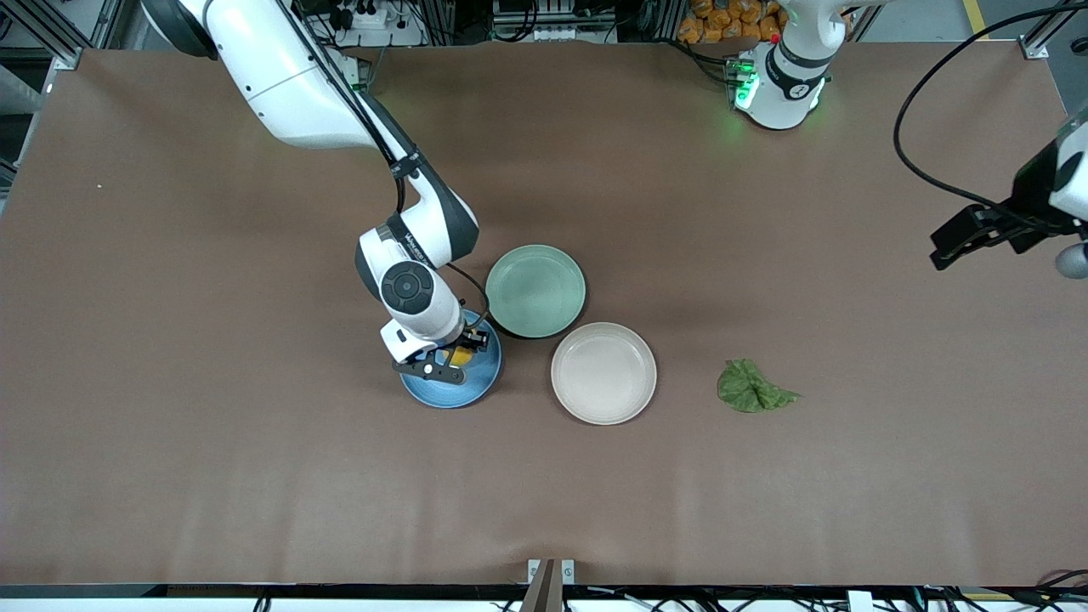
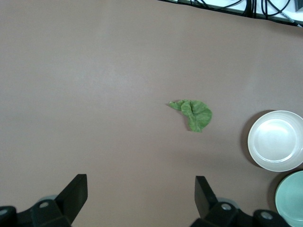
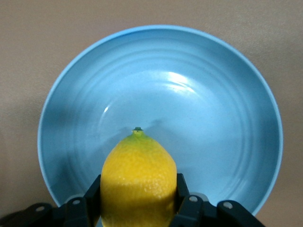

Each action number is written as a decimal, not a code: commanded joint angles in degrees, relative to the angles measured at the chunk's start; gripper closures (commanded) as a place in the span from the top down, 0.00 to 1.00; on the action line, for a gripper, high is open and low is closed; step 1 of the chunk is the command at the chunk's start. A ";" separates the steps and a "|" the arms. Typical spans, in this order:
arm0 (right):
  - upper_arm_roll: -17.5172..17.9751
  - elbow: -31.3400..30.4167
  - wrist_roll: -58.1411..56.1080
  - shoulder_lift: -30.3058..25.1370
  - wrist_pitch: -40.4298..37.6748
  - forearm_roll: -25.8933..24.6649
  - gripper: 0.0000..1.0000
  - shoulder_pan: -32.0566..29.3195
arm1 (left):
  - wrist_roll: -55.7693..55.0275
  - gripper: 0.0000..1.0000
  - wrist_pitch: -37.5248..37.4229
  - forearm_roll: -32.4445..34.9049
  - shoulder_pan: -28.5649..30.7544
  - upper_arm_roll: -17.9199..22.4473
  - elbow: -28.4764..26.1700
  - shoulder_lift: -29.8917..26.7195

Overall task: Pick lemon and lettuce from blue and beige plates
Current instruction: 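Lift the lemon with the right gripper and carry it off the plate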

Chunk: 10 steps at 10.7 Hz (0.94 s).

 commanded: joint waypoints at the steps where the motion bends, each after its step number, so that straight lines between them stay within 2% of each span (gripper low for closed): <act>1: -0.59 0.13 1.46 -0.18 0.08 -0.82 0.00 0.49 | 1.23 1.00 -0.67 -1.55 -1.24 1.24 -1.46 -1.91; 3: -0.59 0.13 1.28 -1.14 -0.54 -0.82 0.00 -0.12 | 1.49 1.00 -1.29 -1.55 -2.21 2.11 -1.46 -2.53; 4: -0.77 0.22 0.76 -1.67 -0.62 -0.90 0.00 -0.65 | 1.58 1.00 -2.68 -1.64 -4.65 4.38 -1.46 -2.88; 5: -1.99 0.39 -1.51 -2.80 -1.84 -1.51 0.00 -1.35 | 1.67 1.00 -3.04 -1.64 -4.76 4.66 -1.46 -2.88; 8: -2.61 0.66 -11.52 -7.63 -7.73 -1.52 0.00 -7.31 | 1.58 1.00 -3.05 -1.64 -4.50 4.40 -1.37 -2.70; 10: -2.70 0.83 -15.23 -8.96 -9.32 -1.52 0.00 -11.97 | 0.88 1.00 -2.96 -1.72 -4.50 4.49 -1.46 -2.79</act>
